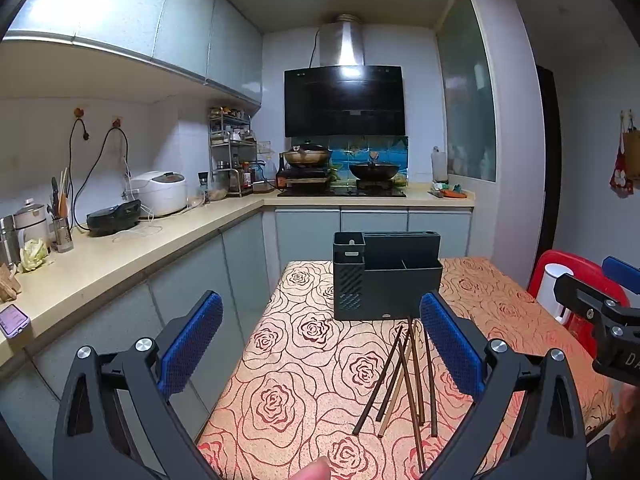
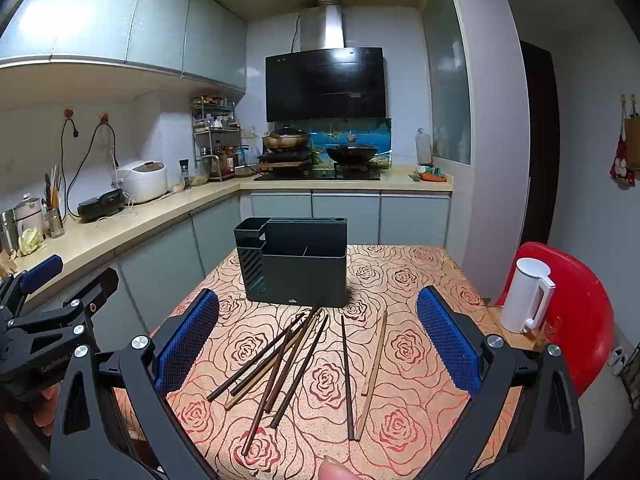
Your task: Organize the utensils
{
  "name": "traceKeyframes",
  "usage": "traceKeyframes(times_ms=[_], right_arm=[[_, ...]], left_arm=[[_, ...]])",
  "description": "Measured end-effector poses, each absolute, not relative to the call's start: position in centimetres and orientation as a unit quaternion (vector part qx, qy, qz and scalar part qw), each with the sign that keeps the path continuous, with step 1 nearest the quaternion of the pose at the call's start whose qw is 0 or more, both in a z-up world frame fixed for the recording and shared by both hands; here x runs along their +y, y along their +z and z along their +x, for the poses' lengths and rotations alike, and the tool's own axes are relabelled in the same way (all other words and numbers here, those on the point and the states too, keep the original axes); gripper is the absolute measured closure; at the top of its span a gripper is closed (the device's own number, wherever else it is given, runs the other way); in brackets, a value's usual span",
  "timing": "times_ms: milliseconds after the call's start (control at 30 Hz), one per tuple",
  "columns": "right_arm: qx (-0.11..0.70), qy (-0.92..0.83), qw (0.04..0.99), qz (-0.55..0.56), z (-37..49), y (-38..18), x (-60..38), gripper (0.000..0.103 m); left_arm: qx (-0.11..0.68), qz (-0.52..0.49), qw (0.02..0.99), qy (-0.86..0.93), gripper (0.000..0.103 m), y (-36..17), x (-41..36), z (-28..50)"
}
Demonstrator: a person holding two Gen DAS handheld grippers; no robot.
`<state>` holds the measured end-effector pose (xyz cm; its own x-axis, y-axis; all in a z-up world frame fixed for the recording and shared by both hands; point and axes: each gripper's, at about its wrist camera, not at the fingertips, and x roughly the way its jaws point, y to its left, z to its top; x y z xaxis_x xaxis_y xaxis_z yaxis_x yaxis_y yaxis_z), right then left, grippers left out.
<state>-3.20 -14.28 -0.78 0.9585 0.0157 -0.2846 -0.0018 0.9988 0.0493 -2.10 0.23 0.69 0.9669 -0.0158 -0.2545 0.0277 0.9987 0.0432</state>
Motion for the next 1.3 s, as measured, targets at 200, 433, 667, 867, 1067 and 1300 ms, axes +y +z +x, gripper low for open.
traceKeyframes(times_ms=[200,433,667,867,1067,1300], right_arm=[[0.149,0.004,0.989,0.023,-3.15,-1.1,-14.34,0.007],[0.155,0.005,0.988,0.023,-2.79,-1.18,-14.22,0.007],[0.159,0.005,0.987,0.023,-2.72,-1.35,-14.09,0.007],[0.16,0.006,0.987,0.023,-2.64,-1.33,-14.1,0.007],[0.161,0.006,0.987,0.023,-2.58,-1.42,-14.06,0.007],[0.164,0.006,0.986,0.023,-2.53,-1.61,-13.97,0.007]], left_arm=[[0.132,0.023,0.991,-0.014,0.007,0.6,0.13,-2.03],[0.134,0.023,0.991,-0.014,0.007,0.47,0.15,-2.01],[0.138,0.025,0.99,-0.015,0.007,0.31,0.07,-1.94],[0.141,0.027,0.99,-0.016,0.007,0.2,-0.16,-1.81],[0.144,0.028,0.989,-0.017,0.007,-0.07,-0.2,-1.7],[0.145,0.028,0.989,-0.017,0.007,-0.16,-0.18,-1.65]])
